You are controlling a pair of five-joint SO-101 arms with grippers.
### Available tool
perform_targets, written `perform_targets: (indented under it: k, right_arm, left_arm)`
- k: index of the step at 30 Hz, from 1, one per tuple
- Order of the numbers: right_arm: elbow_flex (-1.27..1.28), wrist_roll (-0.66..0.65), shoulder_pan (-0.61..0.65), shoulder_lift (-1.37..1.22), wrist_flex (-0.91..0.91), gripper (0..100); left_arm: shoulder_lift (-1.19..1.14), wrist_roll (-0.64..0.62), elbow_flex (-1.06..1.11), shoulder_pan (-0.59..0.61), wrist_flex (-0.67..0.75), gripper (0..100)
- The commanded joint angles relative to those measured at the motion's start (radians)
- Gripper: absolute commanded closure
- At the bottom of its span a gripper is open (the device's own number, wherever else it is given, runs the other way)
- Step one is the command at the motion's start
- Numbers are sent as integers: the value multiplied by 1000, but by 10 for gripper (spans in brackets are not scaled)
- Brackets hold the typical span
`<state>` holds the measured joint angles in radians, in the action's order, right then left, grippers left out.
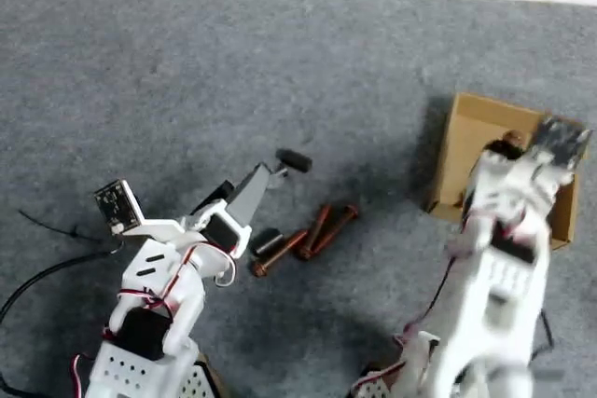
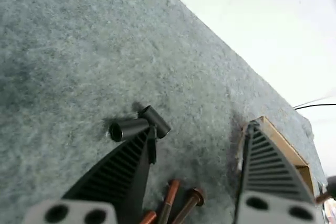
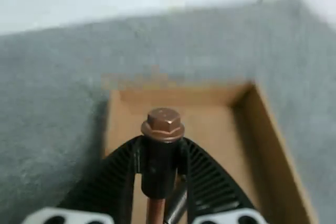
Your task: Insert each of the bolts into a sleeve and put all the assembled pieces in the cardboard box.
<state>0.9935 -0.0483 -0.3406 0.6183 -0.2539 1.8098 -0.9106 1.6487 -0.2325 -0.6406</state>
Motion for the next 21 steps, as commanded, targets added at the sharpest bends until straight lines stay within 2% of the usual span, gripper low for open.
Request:
perform_targets:
  k: [1, 4, 10, 15, 21]
  right_arm:
    - [-266, 64, -25, -274, -142, 993]
    - [-383, 101, -16, -400, -214, 992]
    - [-446, 147, 2, -501, -216, 958]
    - [-429, 141, 81, -510, -222, 830]
    - [-348, 143, 139, -409, -234, 821]
  left_arm:
    - [10, 29, 4, 15, 5, 748]
    - [10, 31, 5, 15, 5, 748]
    - [10, 32, 8, 12, 5, 748]
    - [10, 32, 8, 10, 5, 748]
    - [10, 32, 8, 10, 5, 748]
